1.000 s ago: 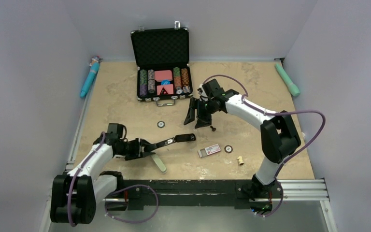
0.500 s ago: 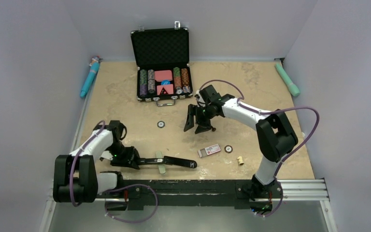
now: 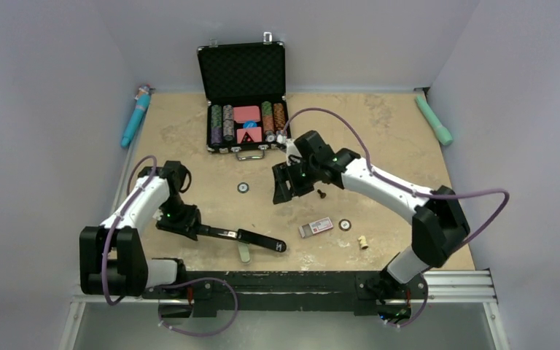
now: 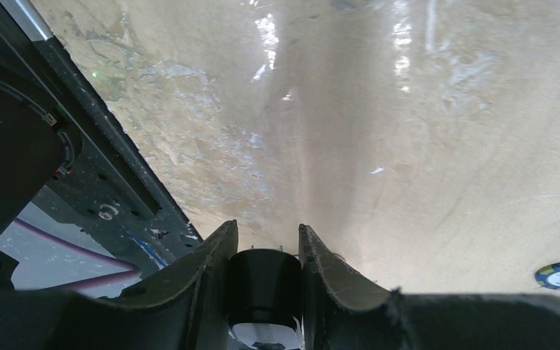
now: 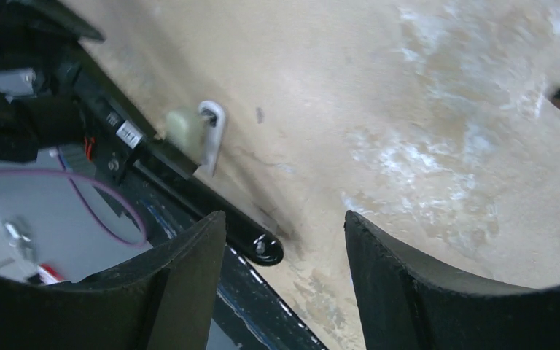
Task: Unload the staples from the stapler
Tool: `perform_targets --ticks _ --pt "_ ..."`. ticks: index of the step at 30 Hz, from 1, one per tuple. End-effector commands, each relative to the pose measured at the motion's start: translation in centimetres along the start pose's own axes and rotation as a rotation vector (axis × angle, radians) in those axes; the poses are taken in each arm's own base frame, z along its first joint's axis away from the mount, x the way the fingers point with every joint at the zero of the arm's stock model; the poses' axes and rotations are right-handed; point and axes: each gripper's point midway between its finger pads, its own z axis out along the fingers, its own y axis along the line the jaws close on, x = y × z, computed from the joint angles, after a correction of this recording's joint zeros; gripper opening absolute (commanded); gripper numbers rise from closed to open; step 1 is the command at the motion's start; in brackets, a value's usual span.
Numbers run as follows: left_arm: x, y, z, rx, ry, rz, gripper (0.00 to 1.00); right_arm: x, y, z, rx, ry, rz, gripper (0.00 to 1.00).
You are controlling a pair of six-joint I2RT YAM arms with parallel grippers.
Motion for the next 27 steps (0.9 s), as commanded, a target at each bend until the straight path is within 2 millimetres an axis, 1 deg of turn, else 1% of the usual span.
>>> perform_targets --ticks 1,2,4,6,8,9,10,11,14,15,16,17,19,21,22,24,27 --pt "-1.1 -1.3 -1.4 -0.005 -0.070 0.058 0.00 0.1 4.6 -1.5 0.003 -0.141 -0.348 0.65" --pt "-1.2 -1.7 -1.5 -0.011 -0.074 0.075 0.00 0.8 5.7 -1.7 0.016 -0.165 -0.406 0.65" --pt "-1.4 -2.2 -1.8 -0.028 -0.090 0.107 0.00 1.6 6.5 -1.6 0.055 -0.205 -0.478 0.66" --pt "-1.6 -2.7 -2.0 -0.040 -0.104 0.134 0.00 2.3 6.5 -1.4 0.077 -0.226 -0.517 0.66" --pt "-1.6 -3.1 -2.1 -0.042 -0.107 0.152 0.00 3.0 6.2 -1.0 0.090 -0.234 -0.535 0.65" --pt "-1.6 -3.4 -2.0 -0.036 -0.107 0.162 0.00 3.2 6.2 -0.8 0.091 -0.244 -0.550 0.67" --pt "-1.6 -3.5 -2.0 -0.034 -0.106 0.173 0.00 3.4 6.4 -0.6 0.083 -0.257 -0.574 0.71" --pt "-1.6 -3.6 -2.0 -0.034 -0.108 0.180 0.00 3.3 6.6 -0.5 0.073 -0.271 -0.587 0.72" --pt "-1.8 -3.9 -1.9 -0.032 -0.115 0.205 0.00 3.0 8.3 0.1 0.034 -0.320 -0.683 0.77" --pt "-1.9 -3.9 -1.9 -0.037 -0.117 0.217 0.00 2.8 8.5 0.4 0.034 -0.319 -0.702 0.78" --pt "-1.9 -4.0 -1.9 -0.036 -0.118 0.226 0.00 2.8 8.2 1.4 0.047 -0.291 -0.717 0.78" --pt "-1.9 -4.0 -1.8 -0.039 -0.117 0.233 0.00 2.8 8.1 1.8 0.055 -0.275 -0.723 0.78" --pt "-1.9 -4.0 -1.6 -0.044 -0.113 0.247 0.00 3.4 7.6 3.4 0.071 -0.220 -0.733 0.77" --pt "-1.6 -4.3 -1.1 -0.039 -0.095 0.265 0.00 4.1 8.1 4.1 0.051 -0.206 -0.747 0.76" --pt "-1.6 -4.3 -1.0 -0.045 -0.092 0.269 0.00 4.4 8.6 4.2 0.032 -0.211 -0.788 0.76" --pt "-1.7 -4.3 -0.9 -0.052 -0.094 0.277 0.00 5.5 9.2 4.6 0.019 -0.202 -0.824 0.76" --pt "-1.8 -4.4 -0.8 -0.043 -0.103 0.279 0.00 6.3 8.6 5.5 0.035 -0.174 -0.820 0.76"
